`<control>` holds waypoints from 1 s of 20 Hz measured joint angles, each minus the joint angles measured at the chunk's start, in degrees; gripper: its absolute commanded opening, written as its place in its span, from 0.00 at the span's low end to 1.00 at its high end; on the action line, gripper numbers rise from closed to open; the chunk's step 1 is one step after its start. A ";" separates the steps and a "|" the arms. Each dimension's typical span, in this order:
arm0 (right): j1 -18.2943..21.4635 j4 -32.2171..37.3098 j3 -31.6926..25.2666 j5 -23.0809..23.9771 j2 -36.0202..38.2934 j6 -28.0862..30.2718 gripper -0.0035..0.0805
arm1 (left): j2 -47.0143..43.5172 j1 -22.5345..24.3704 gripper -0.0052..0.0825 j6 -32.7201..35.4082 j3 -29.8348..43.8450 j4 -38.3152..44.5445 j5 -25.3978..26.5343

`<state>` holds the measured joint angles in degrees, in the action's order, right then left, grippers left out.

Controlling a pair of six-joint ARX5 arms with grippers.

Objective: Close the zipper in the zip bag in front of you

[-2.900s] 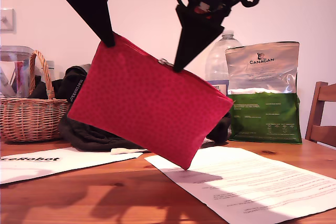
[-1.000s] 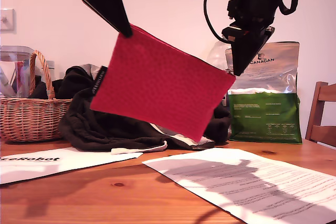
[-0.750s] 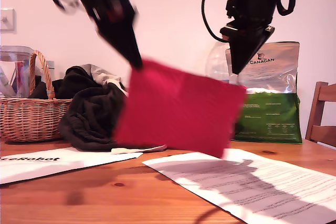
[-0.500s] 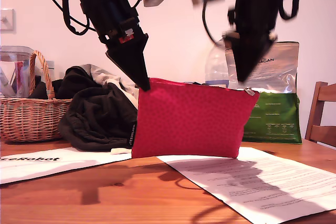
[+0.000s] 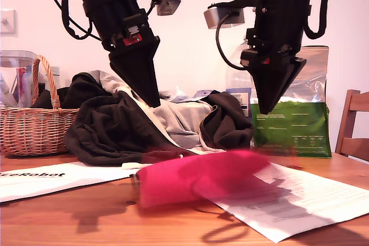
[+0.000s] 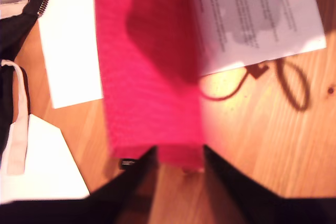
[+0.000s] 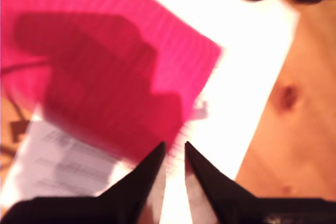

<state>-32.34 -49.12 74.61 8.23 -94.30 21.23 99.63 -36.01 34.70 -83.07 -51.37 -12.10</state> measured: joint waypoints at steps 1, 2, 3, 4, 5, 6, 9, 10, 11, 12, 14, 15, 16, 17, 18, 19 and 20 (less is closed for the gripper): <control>0.00 -0.46 0.00 -0.85 0.00 -1.01 0.17 | 0.00 0.00 0.27 0.00 0.00 -0.42 -0.02; 0.00 -0.61 0.00 -2.10 0.00 -1.84 0.14 | 0.00 0.00 0.12 -0.02 0.00 -1.25 -0.09; 0.00 -0.59 0.00 -3.26 0.00 -2.80 0.05 | 0.00 0.00 0.03 -0.02 0.00 -2.03 -0.11; 0.00 -0.20 0.00 -4.37 0.00 -4.61 0.03 | 0.00 0.00 0.03 -0.24 -0.02 -2.62 -0.26; 0.00 0.98 0.00 -5.01 0.00 -6.78 0.03 | 0.00 0.09 0.03 -0.37 0.00 -2.54 -1.05; 0.35 2.75 0.00 -5.62 0.04 -7.96 0.03 | 0.00 0.52 0.03 -2.05 0.00 -1.77 -1.79; 1.46 10.23 -0.07 -6.36 2.16 -13.18 0.03 | -0.20 2.27 0.03 -6.14 -0.02 3.91 -2.47; 2.01 12.52 -0.13 -6.36 4.22 -13.92 0.03 | -0.52 3.28 0.03 -7.69 -0.02 6.25 -2.49; 2.62 14.47 -0.22 -6.36 6.73 -14.40 0.03 | -1.20 4.42 0.03 -7.78 0.00 8.33 -2.62; 3.26 16.35 -0.50 -6.29 9.35 -14.73 0.03 | -2.29 5.31 0.03 -9.20 0.00 10.43 -2.95; 4.37 21.46 -2.82 -6.25 15.61 -15.63 0.03 | -5.86 6.84 0.03 -10.88 0.00 14.43 -3.91; 5.05 23.65 -4.92 -6.23 18.60 -16.17 0.03 | -7.82 7.13 0.03 -12.00 -0.02 16.04 -4.20; 5.70 25.46 -7.45 -6.16 21.40 -16.74 0.03 | -10.08 7.10 0.03 -13.33 -0.02 17.81 -4.46; 6.08 27.74 -10.62 -6.16 23.98 -16.79 0.03 | -12.11 6.88 0.03 -13.81 0.04 19.54 -4.92; 6.08 29.81 -14.16 -6.16 26.47 -16.90 0.03 | -13.99 6.62 0.03 -15.10 0.55 21.86 -5.09; 6.03 31.93 -18.12 -6.19 29.18 -16.90 0.03 | -16.00 6.38 0.03 -15.85 1.95 24.33 -5.27; 6.01 34.29 -22.29 -6.21 32.26 -16.90 0.03 | -18.08 6.21 0.03 -16.87 4.35 26.67 -5.42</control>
<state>-26.33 -14.83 52.31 2.02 -62.04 4.34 81.56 -29.80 17.82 -78.72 -24.71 -17.52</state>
